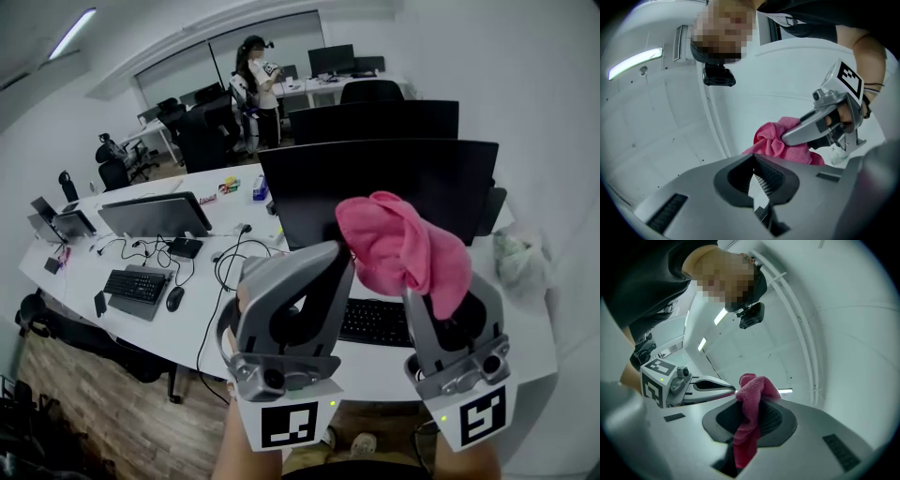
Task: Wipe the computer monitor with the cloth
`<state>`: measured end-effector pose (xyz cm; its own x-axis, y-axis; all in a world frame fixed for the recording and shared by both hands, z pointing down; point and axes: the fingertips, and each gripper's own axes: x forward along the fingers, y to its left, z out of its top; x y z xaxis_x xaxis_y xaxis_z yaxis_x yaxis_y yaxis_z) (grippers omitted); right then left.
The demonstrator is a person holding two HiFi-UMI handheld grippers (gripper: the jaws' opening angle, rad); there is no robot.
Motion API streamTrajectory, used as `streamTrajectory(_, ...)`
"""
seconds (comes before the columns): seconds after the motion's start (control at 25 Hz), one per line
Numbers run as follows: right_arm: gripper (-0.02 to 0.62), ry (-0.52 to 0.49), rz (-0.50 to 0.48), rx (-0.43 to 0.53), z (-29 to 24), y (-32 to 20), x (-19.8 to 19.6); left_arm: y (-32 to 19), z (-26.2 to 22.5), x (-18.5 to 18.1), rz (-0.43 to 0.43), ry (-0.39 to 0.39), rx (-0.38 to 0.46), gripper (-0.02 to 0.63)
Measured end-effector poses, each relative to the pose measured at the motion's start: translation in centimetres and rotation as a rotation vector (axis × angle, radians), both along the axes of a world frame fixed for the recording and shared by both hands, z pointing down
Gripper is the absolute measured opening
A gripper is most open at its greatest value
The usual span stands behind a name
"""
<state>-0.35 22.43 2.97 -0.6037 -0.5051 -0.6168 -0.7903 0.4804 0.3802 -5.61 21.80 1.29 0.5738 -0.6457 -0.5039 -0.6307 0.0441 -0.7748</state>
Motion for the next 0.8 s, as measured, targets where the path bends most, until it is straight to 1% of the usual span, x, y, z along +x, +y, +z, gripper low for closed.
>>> streamTrajectory(0.16, 0.064, -0.005, -0.019, -0.016, 0.2, 0.3, 0.2, 0.5, 0.1, 0.1, -0.024, 0.000, -0.009, 0.003)
streamTrajectory(0.28, 0.064, 0.001, -0.031, -0.026, 0.5, 0.2, -0.3, 0.6, 0.2, -0.5, -0.049, 0.002, -0.016, 0.003)
streamTrajectory(0.6, 0.063, -0.004, -0.108, -0.045, 1.0, -1.5, -4.0, -1.0, 0.1, -4.2, -0.112, 0.008, -0.009, 0.003)
streamTrajectory(0.8, 0.063, 0.012, -0.120, -0.045, 1.0, -3.4, -6.6, -3.0, 0.5, -6.4, -0.133, 0.005, -0.010, 0.003)
